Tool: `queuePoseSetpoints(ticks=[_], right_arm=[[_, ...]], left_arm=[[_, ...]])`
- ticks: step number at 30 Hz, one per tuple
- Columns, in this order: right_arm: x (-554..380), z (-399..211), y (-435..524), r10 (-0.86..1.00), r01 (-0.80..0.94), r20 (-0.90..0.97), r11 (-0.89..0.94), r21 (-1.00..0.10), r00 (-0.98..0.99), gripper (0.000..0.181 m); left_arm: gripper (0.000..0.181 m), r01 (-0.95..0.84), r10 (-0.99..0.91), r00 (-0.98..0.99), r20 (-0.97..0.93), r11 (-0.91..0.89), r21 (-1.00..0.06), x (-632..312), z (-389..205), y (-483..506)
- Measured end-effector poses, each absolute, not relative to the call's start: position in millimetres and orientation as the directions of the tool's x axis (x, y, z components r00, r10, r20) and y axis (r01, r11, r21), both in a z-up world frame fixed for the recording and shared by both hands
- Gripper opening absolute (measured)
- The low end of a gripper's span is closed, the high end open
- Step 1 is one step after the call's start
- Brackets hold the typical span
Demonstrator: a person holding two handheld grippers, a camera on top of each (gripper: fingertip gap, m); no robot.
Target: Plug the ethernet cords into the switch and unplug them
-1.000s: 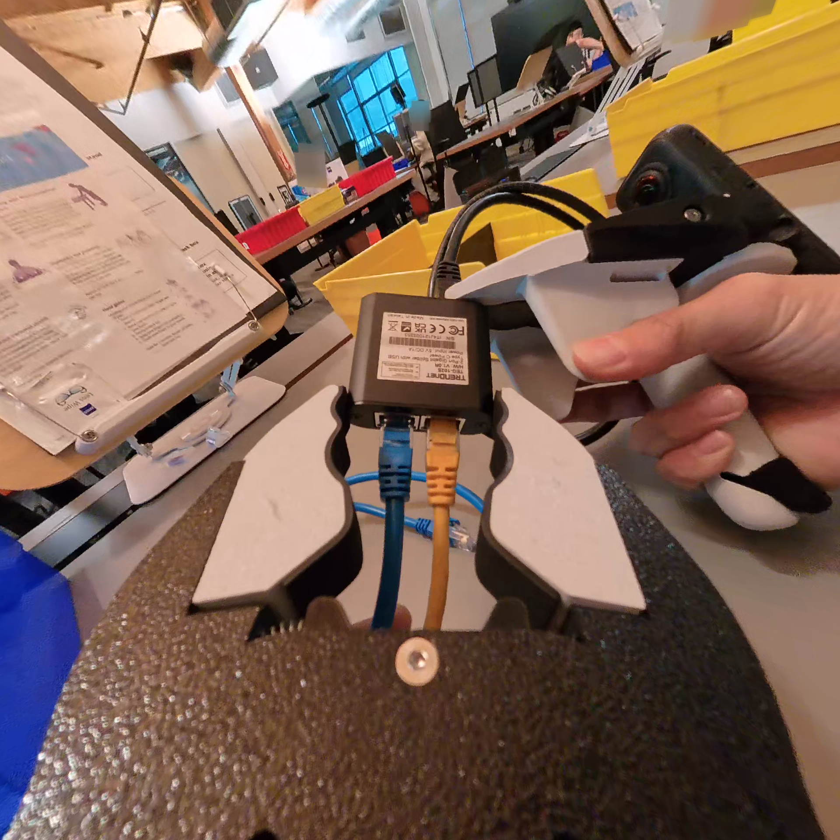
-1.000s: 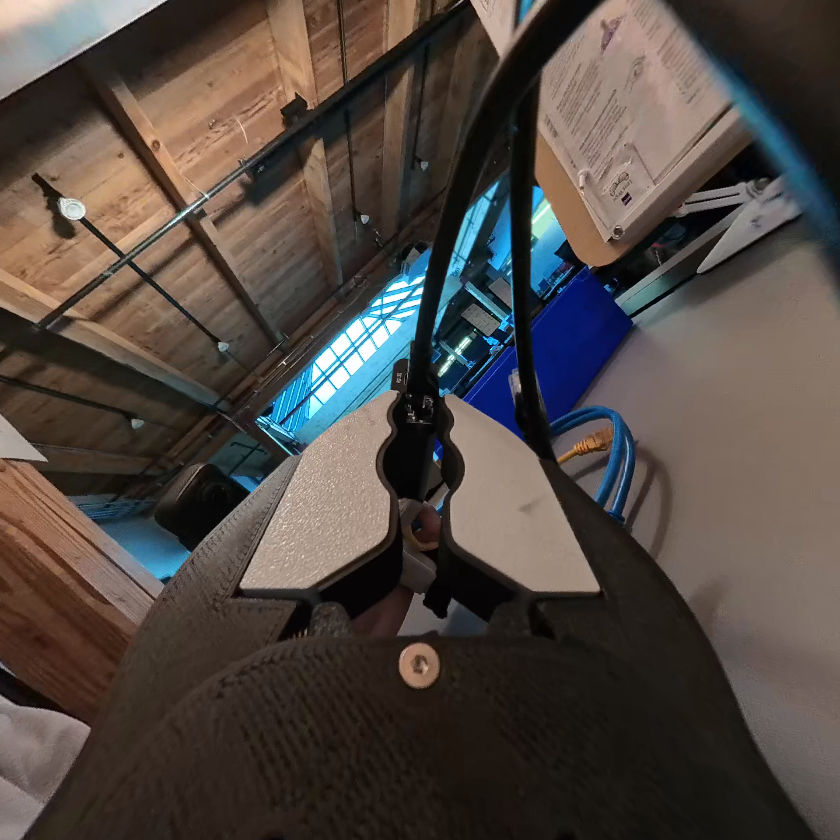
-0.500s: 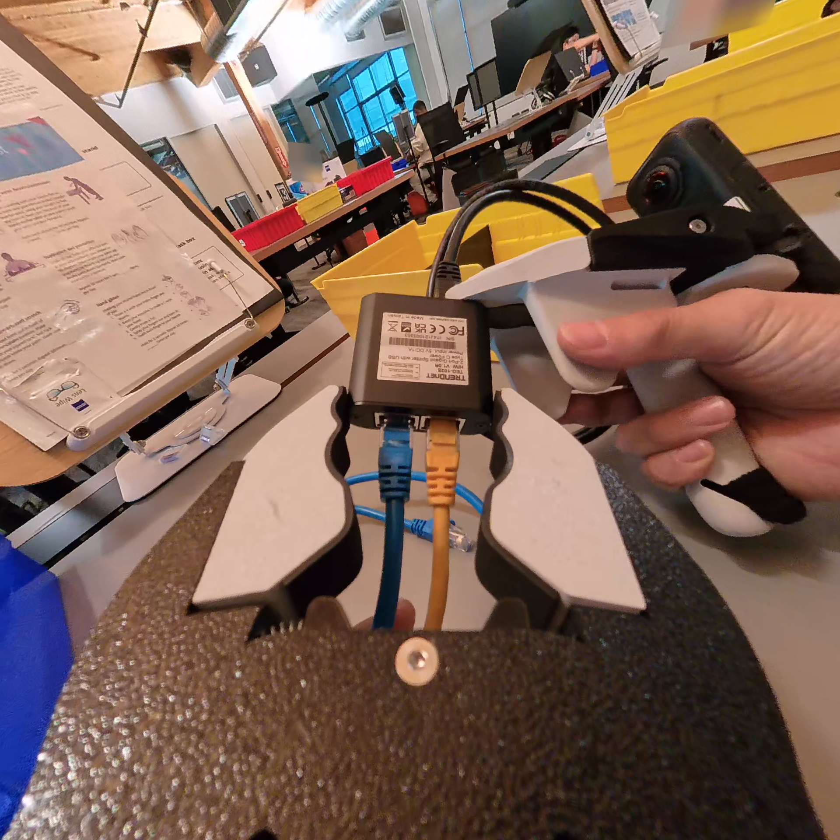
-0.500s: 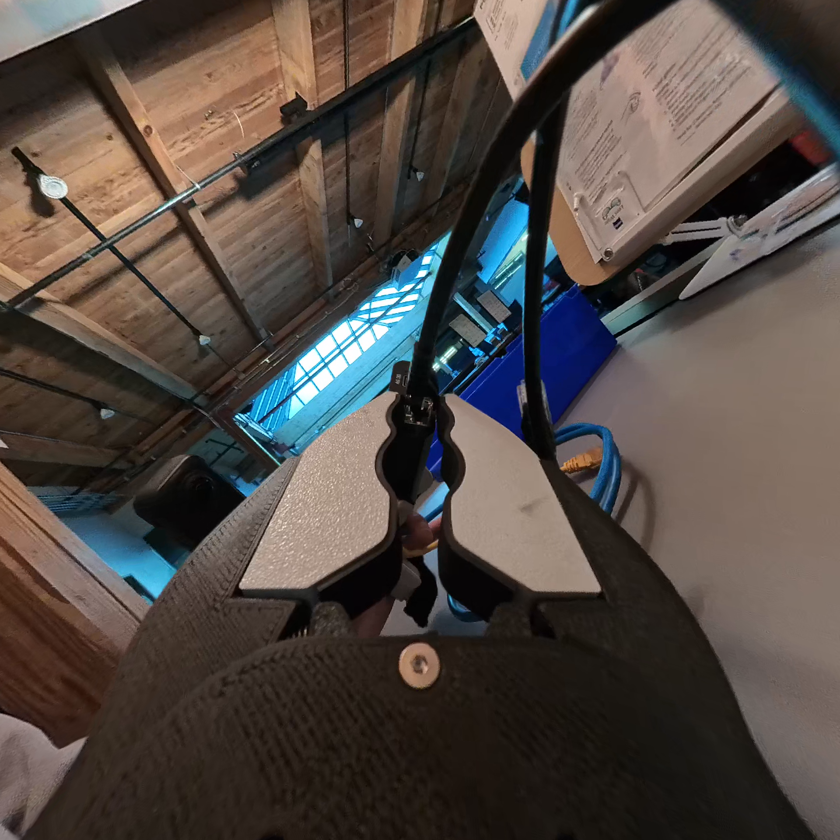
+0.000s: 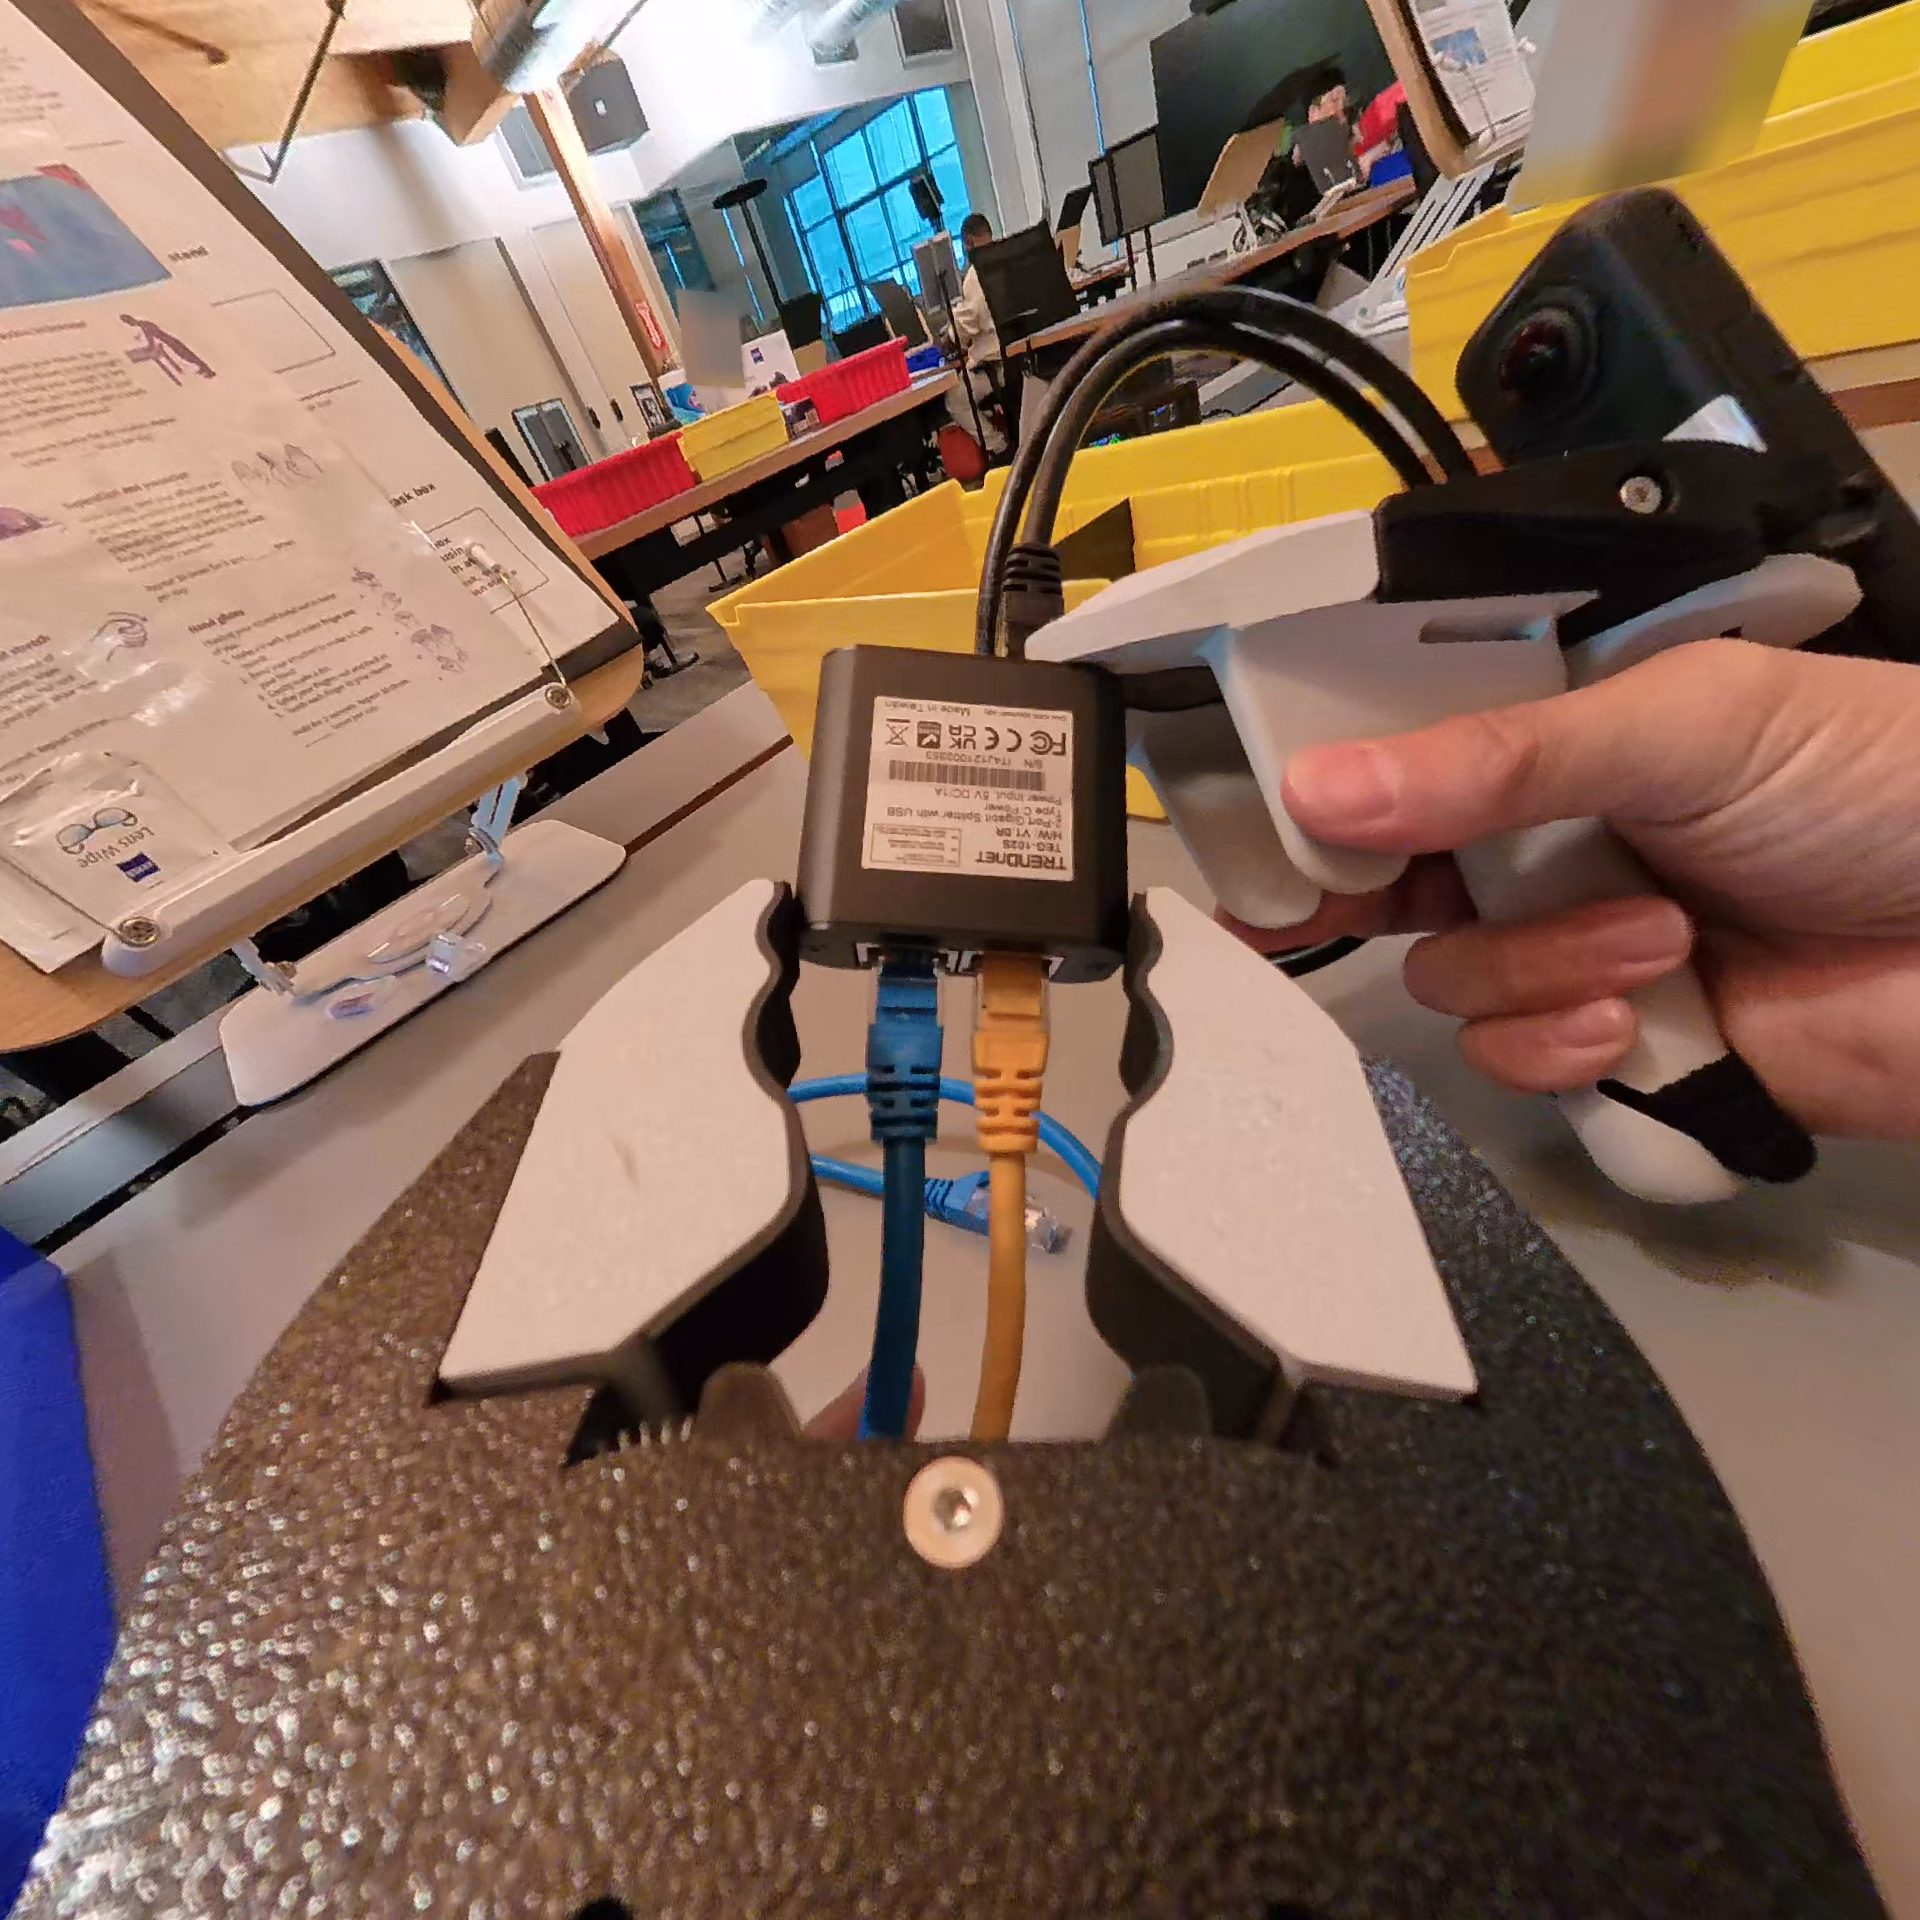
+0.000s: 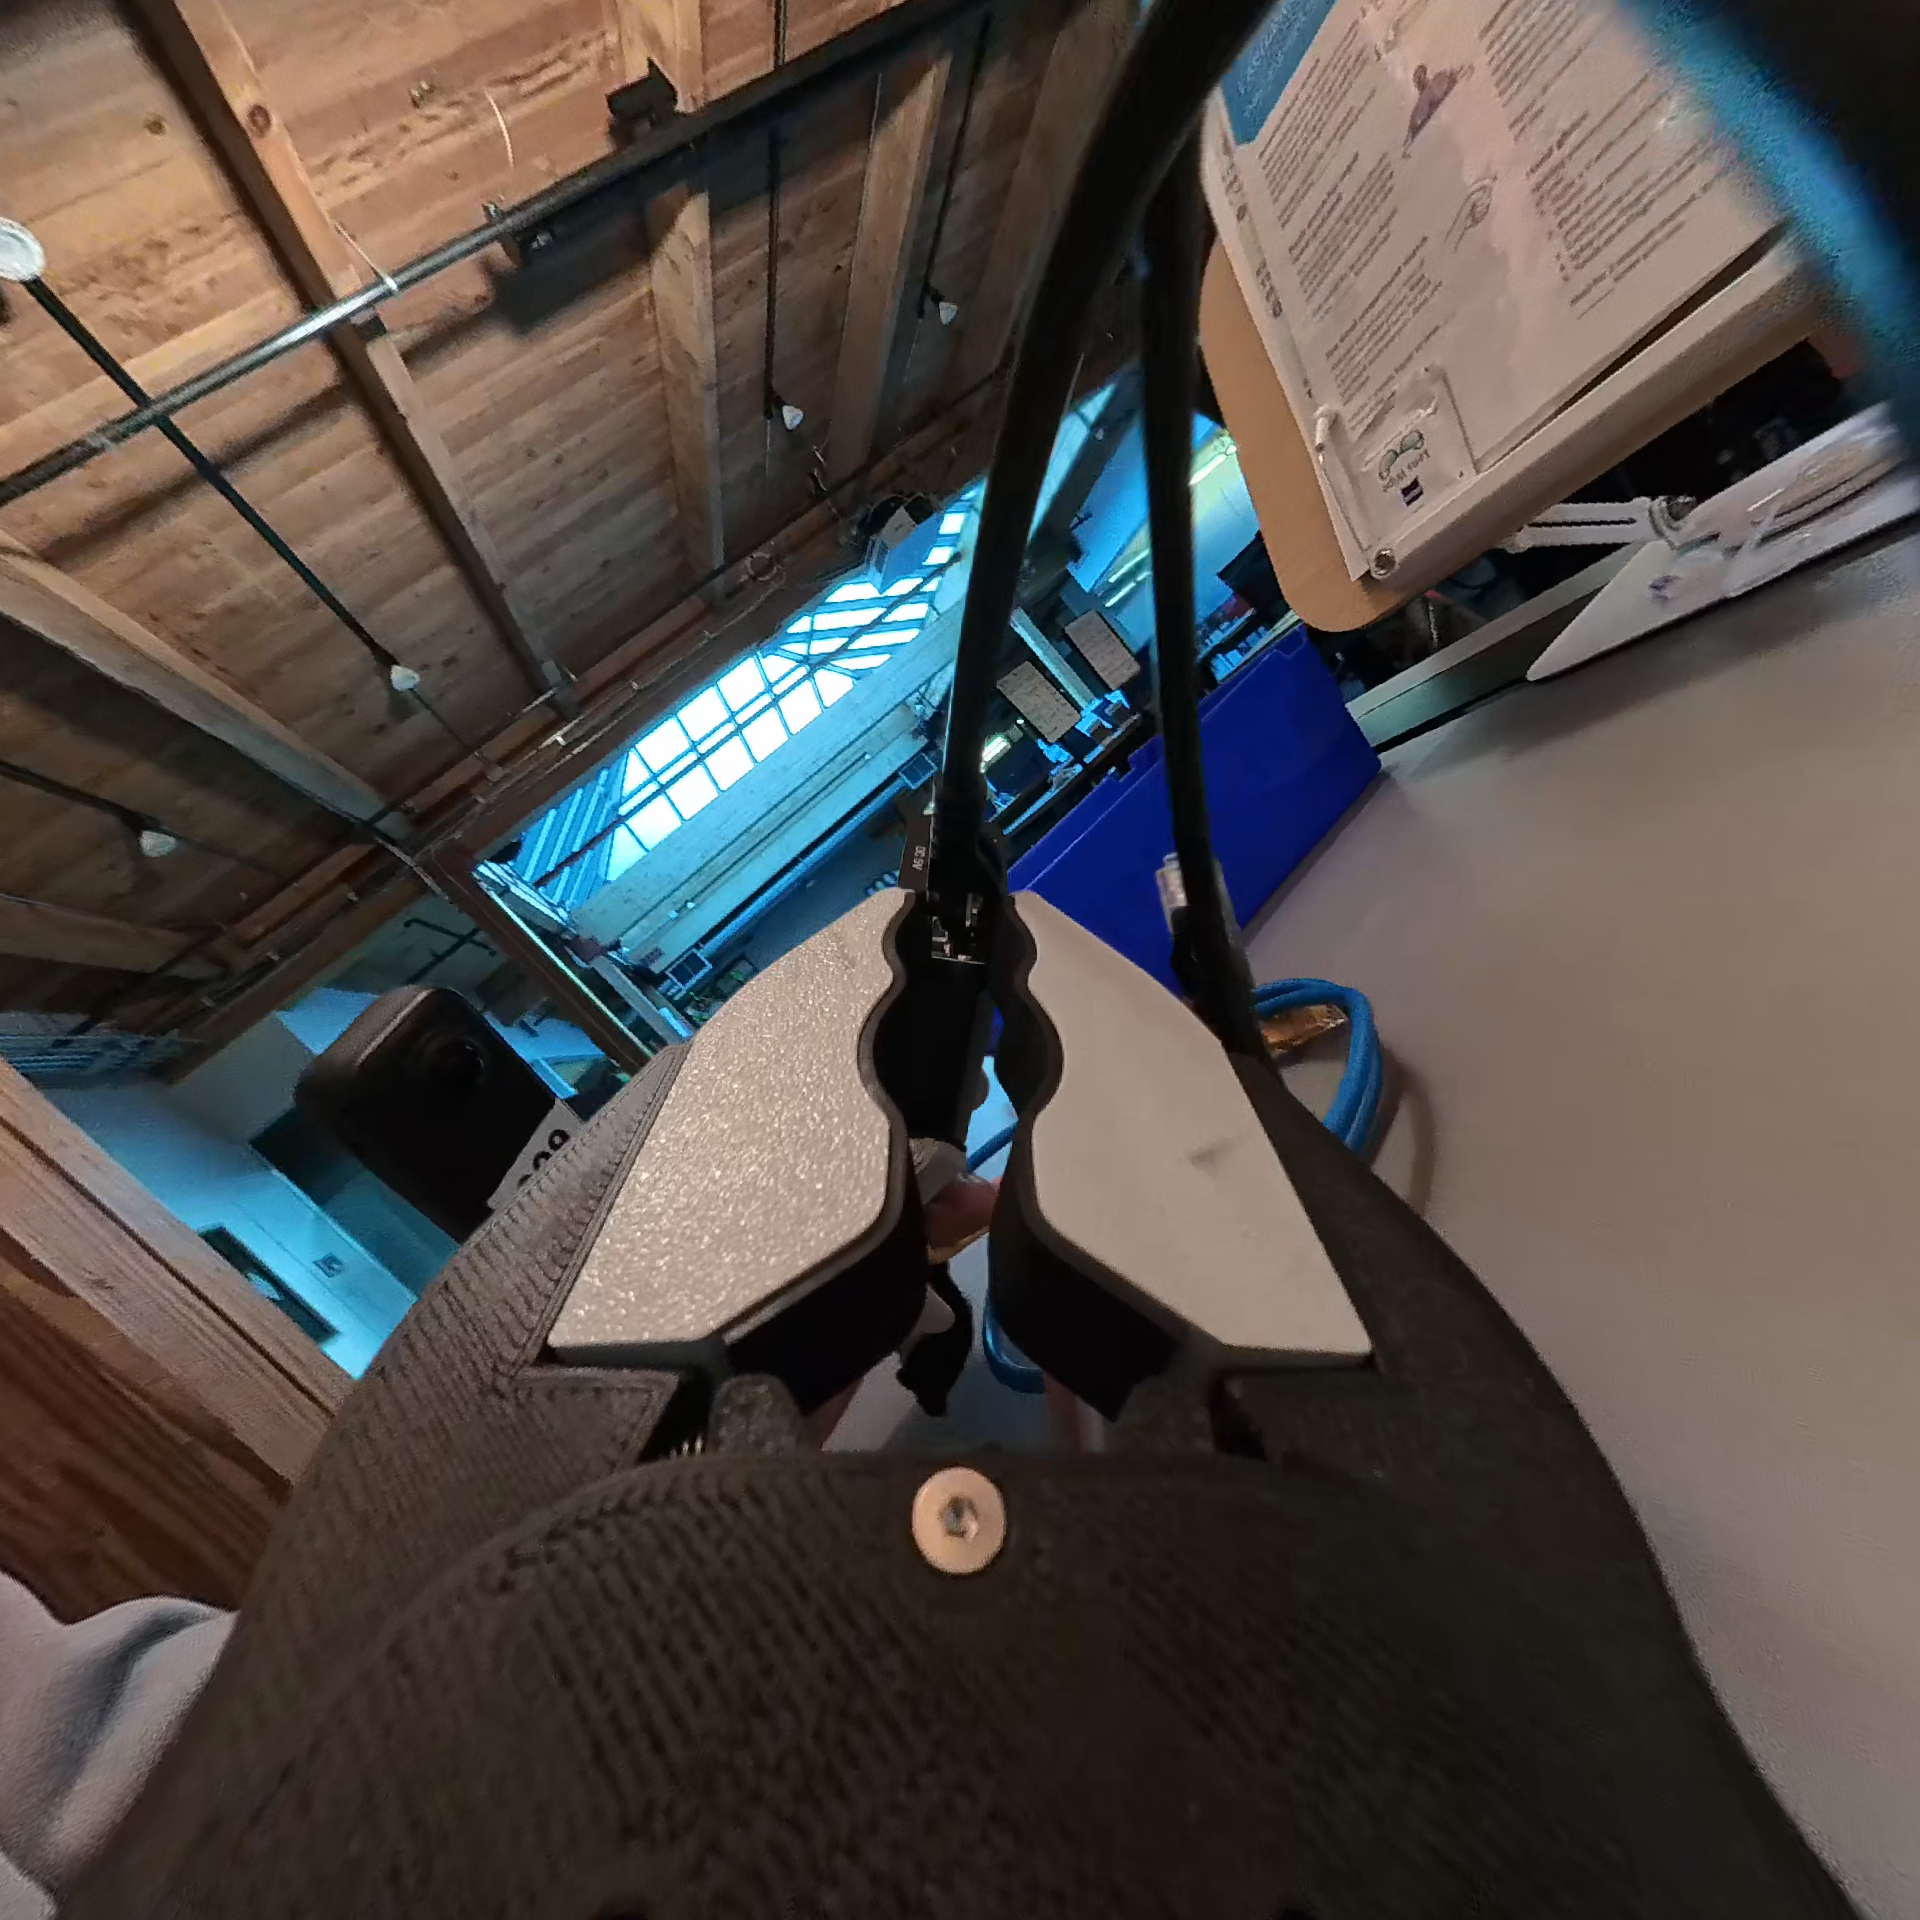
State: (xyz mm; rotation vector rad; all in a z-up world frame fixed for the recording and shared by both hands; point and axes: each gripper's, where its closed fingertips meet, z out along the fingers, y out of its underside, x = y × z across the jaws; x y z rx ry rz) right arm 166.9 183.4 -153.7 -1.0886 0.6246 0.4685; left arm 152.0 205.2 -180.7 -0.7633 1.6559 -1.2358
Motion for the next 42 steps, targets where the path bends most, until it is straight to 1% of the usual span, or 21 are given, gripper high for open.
queuePoseSetpoints(ticks=[3, 6, 9, 12, 13, 16, 18, 19, 21, 23, 24, 26, 27, 30, 33, 39, 42], right_arm=[[166.3, -151.0, 181.9, 0.088, -0.653, -0.686, 0.412, -0.635, 0.722, 0.012], [165.9, -145.8, 181.9, 0.149, -0.694, -0.714, 0.435, -0.574, 0.684, 0.012], [166.6, -145.1, 181.7, 0.175, -0.713, -0.729, 0.448, -0.539, 0.662, 0.012], [167.2, -146.0, 181.2, 0.185, -0.722, -0.738, 0.455, -0.521, 0.649, 0.012], [166.7, -145.9, 181.1, 0.181, -0.716, -0.733, 0.457, -0.527, 0.655, 0.012], [168.2, -148.1, 180.4, 0.081, -0.640, -0.676, 0.421, -0.643, 0.733, 0.012], [168.5, -149.4, 179.9, 0.004, -0.572, -0.618, 0.384, -0.725, 0.786, 0.011], [167.4, -147.8, 179.5, 0.015, -0.572, -0.612, 0.376, -0.729, 0.791, 0.011], [167.4, -146.7, 178.0, 0.079, -0.622, -0.650, 0.397, -0.675, 0.756, 0.011], [167.1, -147.4, 176.9, 0.174, -0.695, -0.700, 0.420, -0.584, 0.693, 0.011], [166.8, -148.3, 177.3, 0.178, -0.700, -0.705, 0.425, -0.574, 0.686, 0.012], [167.2, -149.7, 179.3, 0.133, -0.673, -0.691, 0.414, -0.613, 0.711, 0.012], [167.5, -149.2, 179.6, 0.125, -0.669, -0.690, 0.420, -0.614, 0.713, 0.012], [165.2, -148.8, 177.7, 0.200, -0.739, -0.738, 0.413, -0.533, 0.644, 0.012], [166.2, -149.4, 175.5, 0.212, -0.759, -0.761, 0.426, -0.492, 0.613, 0.011], [166.4, -151.8, 179.7, 0.214, -0.781, -0.793, 0.439, -0.444, 0.571, 0.012], [165.9, -151.7, 181.4, 0.205, -0.774, -0.788, 0.438, -0.457, 0.580, 0.011]], left_arm=[[0.059, 0.066, -0.857, -0.373, -0.355, 0.358, -0.932, 151.3, -176.2, 204.8], [0.060, 0.088, -0.855, -0.328, -0.403, 0.397, -0.914, 150.6, -170.9, 205.4], [0.059, 0.089, -0.871, -0.334, -0.361, 0.352, -0.932, 150.5, -170.4, 204.3], [0.059, 0.103, -0.867, -0.320, -0.383, 0.370, -0.923, 150.6, -171.0, 204.1], [0.059, 0.101, -0.867, -0.319, -0.382, 0.370, -0.924, 150.4, -171.2, 204.0], [0.060, 0.038, -0.895, -0.377, -0.238, 0.242, -0.970, 151.6, -176.2, 200.5], [0.060, 0.030, -0.890, -0.376, -0.257, 0.265, -0.964, 152.8, -179.3, 200.3], [0.059, 0.050, -0.886, -0.369, -0.279, 0.281, -0.958, 152.2, -177.2, 200.1], [0.059, 0.071, -0.872, -0.339, -0.354, 0.352, -0.933, 152.2, -174.4, 200.5], [0.059, 0.088, -0.861, -0.324, -0.392, 0.385, -0.919, 150.6, -172.0, 200.4], [0.059, 0.091, -0.869, -0.328, -0.371, 0.362, -0.928, 149.9, -172.4, 200.5], [0.059, 0.091, -0.886, -0.332, -0.324, 0.312, -0.946, 150.5, -174.8, 201.1], [0.059, 0.093, -0.887, -0.343, -0.308, 0.294, -0.951, 150.4, -174.7, 201.0], [0.059, 0.121, -0.856, -0.350, -0.382, 0.363, -0.924, 147.5, -171.7, 200.9], [0.059, 0.112, -0.844, -0.372, -0.386, 0.373, -0.921, 147.6, -170.7, 199.9], [0.059, 0.080, -0.857, -0.376, -0.353, 0.349, -0.934, 148.9, -172.4, 204.2], [0.059, 0.086, -0.857, -0.380, -0.349, 0.343, -0.935, 148.7, -172.3, 205.7]])
